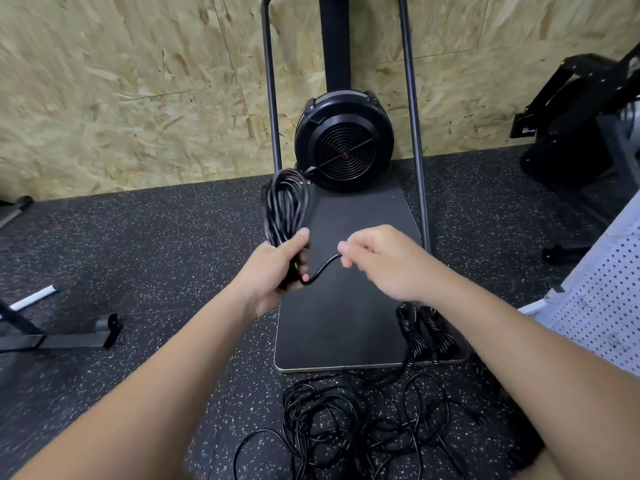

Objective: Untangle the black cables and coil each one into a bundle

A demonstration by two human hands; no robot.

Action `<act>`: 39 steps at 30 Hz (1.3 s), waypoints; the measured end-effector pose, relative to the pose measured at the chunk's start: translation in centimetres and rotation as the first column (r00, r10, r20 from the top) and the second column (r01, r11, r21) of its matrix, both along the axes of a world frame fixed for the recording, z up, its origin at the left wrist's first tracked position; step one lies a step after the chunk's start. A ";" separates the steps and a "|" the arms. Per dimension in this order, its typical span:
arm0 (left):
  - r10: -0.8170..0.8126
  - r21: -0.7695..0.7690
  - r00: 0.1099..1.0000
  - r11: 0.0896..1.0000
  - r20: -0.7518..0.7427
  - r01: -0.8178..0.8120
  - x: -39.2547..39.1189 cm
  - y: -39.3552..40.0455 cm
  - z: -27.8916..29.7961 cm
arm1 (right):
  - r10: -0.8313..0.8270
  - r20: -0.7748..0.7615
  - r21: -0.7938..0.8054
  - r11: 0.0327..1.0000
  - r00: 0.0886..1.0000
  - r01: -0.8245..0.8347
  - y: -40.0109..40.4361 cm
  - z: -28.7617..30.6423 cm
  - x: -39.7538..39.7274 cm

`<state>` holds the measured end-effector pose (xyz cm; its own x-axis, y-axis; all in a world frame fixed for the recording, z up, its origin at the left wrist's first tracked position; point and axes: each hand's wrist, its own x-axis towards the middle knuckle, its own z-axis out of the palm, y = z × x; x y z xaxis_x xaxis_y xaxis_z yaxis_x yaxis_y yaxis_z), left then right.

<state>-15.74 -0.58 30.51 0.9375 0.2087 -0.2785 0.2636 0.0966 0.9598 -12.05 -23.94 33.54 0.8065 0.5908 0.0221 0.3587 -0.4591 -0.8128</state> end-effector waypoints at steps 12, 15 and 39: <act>-0.377 0.100 0.905 0.910 -0.199 0.402 -1.8 -3.4 -1.7 | 0.112 -0.599 0.320 0.941 0.793 0.109 -2.2 1.7 1.1; -0.366 0.156 0.911 0.905 -0.193 0.396 -1.3 -1.2 -1.1 | 0.024 -0.475 0.280 0.952 0.880 0.125 -3.7 2.5 1.7; -0.774 0.674 0.613 0.368 -0.161 0.641 -6.5 -2.8 5.1 | 0.087 -0.285 0.168 0.985 0.955 -0.039 -3.5 -3.6 4.0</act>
